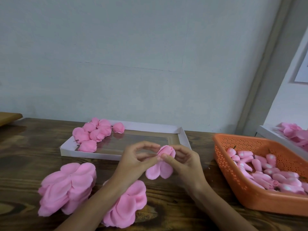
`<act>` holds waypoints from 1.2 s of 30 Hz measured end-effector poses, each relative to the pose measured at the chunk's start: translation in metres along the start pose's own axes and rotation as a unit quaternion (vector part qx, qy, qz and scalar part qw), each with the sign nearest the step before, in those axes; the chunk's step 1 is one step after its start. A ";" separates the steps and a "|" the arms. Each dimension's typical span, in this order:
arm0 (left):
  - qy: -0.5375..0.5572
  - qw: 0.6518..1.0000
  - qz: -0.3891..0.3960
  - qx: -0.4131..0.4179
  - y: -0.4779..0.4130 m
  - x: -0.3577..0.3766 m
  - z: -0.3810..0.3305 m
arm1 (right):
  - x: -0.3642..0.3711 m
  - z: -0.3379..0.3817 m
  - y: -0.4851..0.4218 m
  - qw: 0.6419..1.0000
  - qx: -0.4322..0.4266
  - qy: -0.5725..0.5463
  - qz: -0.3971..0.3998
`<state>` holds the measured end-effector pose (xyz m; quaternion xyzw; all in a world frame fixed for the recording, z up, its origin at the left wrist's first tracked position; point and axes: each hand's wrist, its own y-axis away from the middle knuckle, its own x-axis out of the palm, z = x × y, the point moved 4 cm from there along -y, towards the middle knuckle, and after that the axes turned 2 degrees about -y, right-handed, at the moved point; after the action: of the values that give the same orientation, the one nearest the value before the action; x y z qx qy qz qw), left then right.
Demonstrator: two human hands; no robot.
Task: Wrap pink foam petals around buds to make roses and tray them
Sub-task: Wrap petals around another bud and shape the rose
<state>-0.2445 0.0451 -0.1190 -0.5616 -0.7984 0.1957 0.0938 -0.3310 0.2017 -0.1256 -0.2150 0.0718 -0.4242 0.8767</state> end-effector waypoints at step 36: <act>-0.013 0.992 -0.071 0.105 0.012 0.009 -0.018 | -0.001 0.019 0.001 0.998 -0.020 0.057 0.034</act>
<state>-0.2310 0.0612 -0.1078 -0.4883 -0.8123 0.2784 0.1556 -0.3250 0.2085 -0.1087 -0.2050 0.1374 -0.4038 0.8809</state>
